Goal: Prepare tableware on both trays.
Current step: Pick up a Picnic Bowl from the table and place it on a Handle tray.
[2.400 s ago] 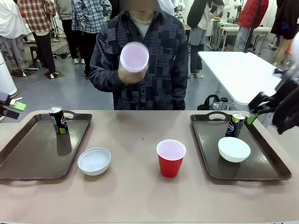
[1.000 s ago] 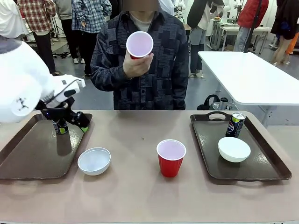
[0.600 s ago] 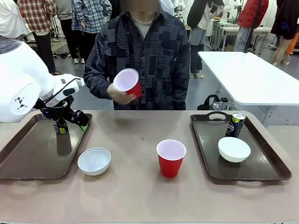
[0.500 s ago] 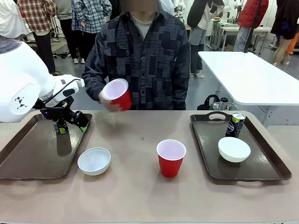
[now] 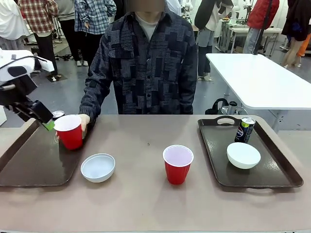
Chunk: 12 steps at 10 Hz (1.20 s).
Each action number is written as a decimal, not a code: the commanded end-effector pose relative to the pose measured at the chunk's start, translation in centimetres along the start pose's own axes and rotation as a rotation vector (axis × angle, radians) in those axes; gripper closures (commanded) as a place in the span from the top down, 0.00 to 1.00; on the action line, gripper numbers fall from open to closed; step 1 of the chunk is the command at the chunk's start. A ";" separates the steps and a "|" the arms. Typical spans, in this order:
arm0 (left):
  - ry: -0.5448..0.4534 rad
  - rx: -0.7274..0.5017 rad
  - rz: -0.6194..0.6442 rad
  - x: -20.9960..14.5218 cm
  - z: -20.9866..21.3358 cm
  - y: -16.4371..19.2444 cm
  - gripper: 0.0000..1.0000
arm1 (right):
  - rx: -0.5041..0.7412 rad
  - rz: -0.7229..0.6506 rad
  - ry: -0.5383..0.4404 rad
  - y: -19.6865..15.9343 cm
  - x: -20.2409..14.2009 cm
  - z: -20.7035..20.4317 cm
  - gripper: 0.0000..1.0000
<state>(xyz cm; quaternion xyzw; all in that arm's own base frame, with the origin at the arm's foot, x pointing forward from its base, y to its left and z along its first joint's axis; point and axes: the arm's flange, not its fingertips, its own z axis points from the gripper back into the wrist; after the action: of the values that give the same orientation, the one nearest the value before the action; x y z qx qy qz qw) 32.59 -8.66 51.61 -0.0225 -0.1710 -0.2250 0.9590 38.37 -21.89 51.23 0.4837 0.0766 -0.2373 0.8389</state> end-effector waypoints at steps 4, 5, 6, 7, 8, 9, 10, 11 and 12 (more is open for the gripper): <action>-0.022 0.040 0.040 -8.2 -5.1 -1.0 1.00 | 0.005 0.001 0.001 0.2 -0.2 0.0 1.00; -0.021 0.035 0.058 -7.9 -5.3 -1.1 1.00 | 0.005 0.001 0.001 0.2 -0.2 0.0 1.00; -0.011 0.040 0.080 -6.8 -6.6 -1.8 1.00 | 0.005 0.001 0.001 0.2 -0.2 0.0 1.00; 0.021 0.047 0.102 -5.7 -8.2 -2.8 1.00 | 0.005 0.001 0.001 0.2 -0.2 0.0 1.00; 0.041 0.059 0.113 -4.9 -9.6 -3.9 1.00 | 0.005 0.001 0.001 0.2 -0.2 0.0 1.00; 0.063 0.080 0.121 -3.9 -11.3 -5.1 1.00 | 0.005 0.001 0.001 0.2 -0.2 0.0 1.00; 0.061 0.090 0.136 -3.1 -13.1 -6.1 1.00 | 0.005 0.001 0.001 0.2 -0.2 0.0 1.00; 0.051 0.104 0.154 -2.8 -14.8 -6.8 1.00 | 0.005 0.001 0.001 0.2 -0.2 0.0 1.00; 0.068 0.118 0.171 -2.3 -16.7 -7.1 1.00 | 0.005 0.001 0.001 0.2 -0.2 0.0 1.00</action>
<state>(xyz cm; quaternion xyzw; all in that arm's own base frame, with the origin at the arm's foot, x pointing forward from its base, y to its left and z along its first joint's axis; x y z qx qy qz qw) 36.81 -18.13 40.22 0.0008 -0.1345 -0.1607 0.9778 38.39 -21.84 51.29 0.4834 0.0763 -0.2366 0.8394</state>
